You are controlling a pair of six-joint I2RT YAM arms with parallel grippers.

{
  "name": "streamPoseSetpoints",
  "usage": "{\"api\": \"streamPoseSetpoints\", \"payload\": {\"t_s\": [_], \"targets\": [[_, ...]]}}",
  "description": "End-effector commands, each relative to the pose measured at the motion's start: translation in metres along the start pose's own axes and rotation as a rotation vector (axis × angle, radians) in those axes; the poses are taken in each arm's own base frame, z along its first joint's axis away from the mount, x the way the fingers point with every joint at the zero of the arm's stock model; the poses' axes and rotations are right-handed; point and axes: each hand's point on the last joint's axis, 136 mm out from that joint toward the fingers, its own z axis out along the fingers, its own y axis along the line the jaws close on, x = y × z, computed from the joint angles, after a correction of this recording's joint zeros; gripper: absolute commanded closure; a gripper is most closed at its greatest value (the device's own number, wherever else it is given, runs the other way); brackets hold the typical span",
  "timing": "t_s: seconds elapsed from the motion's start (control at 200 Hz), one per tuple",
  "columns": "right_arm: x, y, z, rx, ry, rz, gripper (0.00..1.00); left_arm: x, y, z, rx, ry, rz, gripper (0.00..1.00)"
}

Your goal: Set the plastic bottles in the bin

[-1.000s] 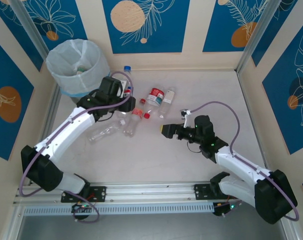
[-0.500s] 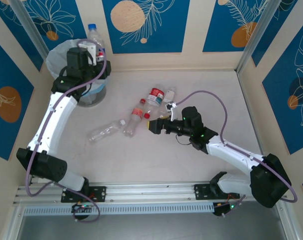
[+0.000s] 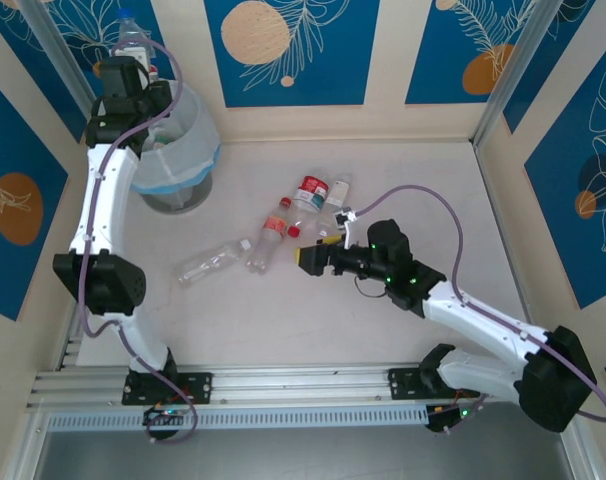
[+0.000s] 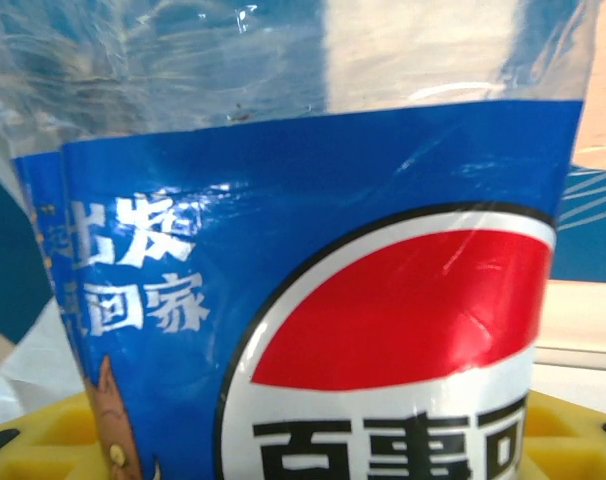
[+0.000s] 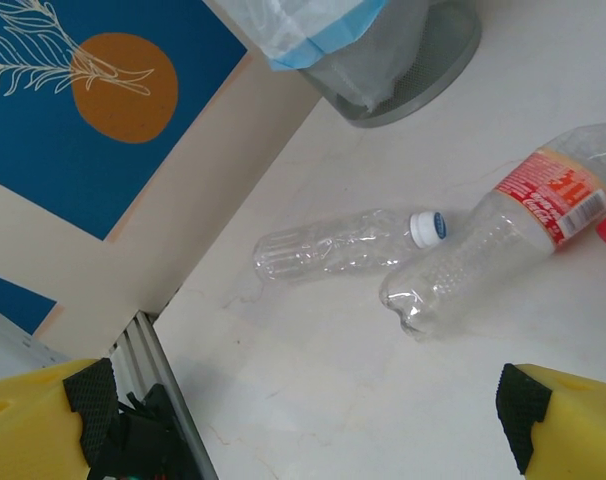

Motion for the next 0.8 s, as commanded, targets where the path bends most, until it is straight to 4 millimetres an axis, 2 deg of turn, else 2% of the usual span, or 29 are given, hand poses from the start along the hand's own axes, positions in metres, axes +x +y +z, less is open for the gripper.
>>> {"api": "streamPoseSetpoints", "payload": {"t_s": [0.0, 0.07, 0.165, 0.475, 0.66, 0.795], "targets": [[0.006, -0.015, -0.013, 0.085, -0.028, -0.006, 0.00, -0.007, 0.037, 0.013, -0.125, -0.022, 0.012, 0.43], [0.004, -0.016, -0.019, 0.095, -0.051, -0.016, 0.00, -0.006, 0.048, 0.022, -0.151, -0.025, 0.007, 0.43], [0.003, -0.016, -0.023, 0.102, -0.059, -0.026, 0.00, -0.004, 0.051, 0.034, -0.134, -0.019, 0.016, 0.43], [0.006, -0.019, -0.016, 0.108, -0.031, -0.019, 0.00, 0.021, 0.074, 0.066, -0.209, 0.051, 0.086, 0.43], [0.004, -0.014, -0.009, 0.089, -0.010, -0.031, 0.00, 0.043, 0.076, 0.091, -0.116, 0.095, 0.039, 0.40], [0.004, -0.014, -0.008, 0.094, 0.000, -0.036, 0.00, 0.054, 0.075, 0.105, -0.106, 0.115, 0.085, 0.40]]}}
